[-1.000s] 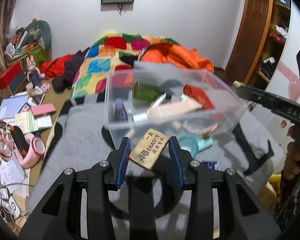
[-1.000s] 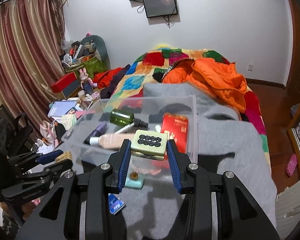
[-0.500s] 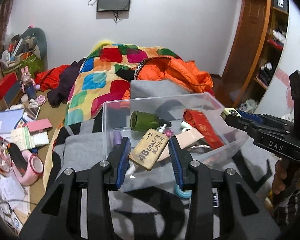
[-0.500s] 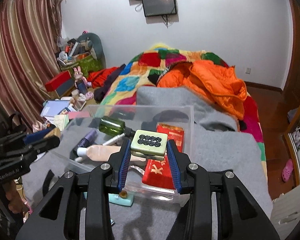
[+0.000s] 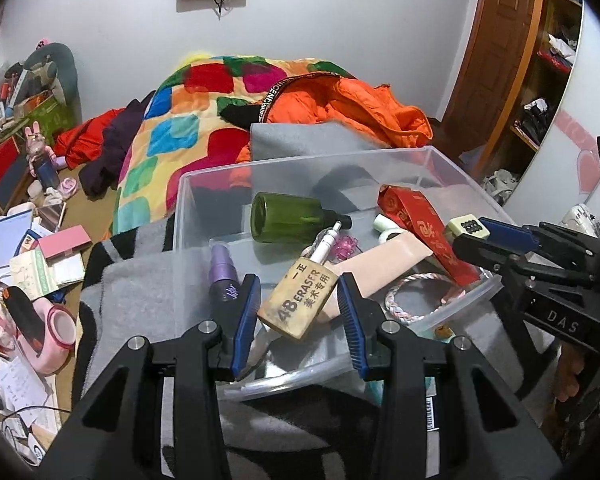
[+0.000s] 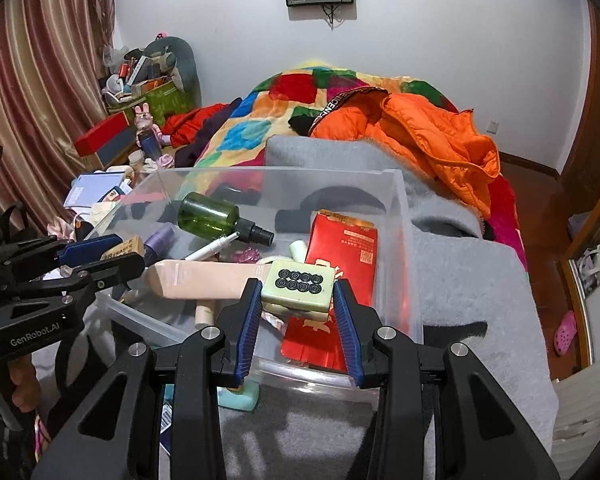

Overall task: Organize objects
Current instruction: 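Grasp the eraser with the left tool while the right tool grasps the green cube, then drop the eraser and green cube into the box by opening both tools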

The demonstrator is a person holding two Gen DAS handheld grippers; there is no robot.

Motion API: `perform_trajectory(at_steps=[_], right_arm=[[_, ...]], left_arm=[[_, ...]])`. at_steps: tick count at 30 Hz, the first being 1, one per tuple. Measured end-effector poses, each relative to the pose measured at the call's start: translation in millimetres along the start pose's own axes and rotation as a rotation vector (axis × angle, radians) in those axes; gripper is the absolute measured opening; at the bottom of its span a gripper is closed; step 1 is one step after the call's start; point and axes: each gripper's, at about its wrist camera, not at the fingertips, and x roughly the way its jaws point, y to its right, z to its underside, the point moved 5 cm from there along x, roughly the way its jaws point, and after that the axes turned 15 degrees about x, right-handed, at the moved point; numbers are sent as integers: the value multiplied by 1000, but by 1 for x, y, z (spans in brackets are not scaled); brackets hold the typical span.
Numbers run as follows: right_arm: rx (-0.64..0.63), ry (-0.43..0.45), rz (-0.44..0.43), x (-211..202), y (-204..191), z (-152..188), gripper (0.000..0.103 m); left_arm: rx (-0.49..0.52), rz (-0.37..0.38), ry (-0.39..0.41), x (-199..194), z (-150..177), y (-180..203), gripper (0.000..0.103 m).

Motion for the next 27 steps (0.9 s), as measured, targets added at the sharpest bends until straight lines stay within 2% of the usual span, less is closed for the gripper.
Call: perform_trajectory(at_steps=[8, 11, 13, 18, 23, 27], right_arm=[[6, -5, -4, -3, 0, 0, 33], [8, -6, -14, -6, 0, 0, 34], [12, -4, -22, -10, 0, 1, 36], [18, 12, -60, -30, 1, 5, 43], [-21, 24, -99, -52, -6, 15, 53], [-39, -9, -135, -57, -13, 32, 58]], left_arm=[[-24, 23, -8, 1, 0, -1, 40], [-25, 25, -3, -3, 1, 0, 45], [-22, 13, 1, -6, 0, 0, 53], [-39, 21, 29, -21, 1, 1, 55], [-43, -2, 68, -43, 4, 3, 63], [-53, -8, 91, -59, 13, 5, 69]])
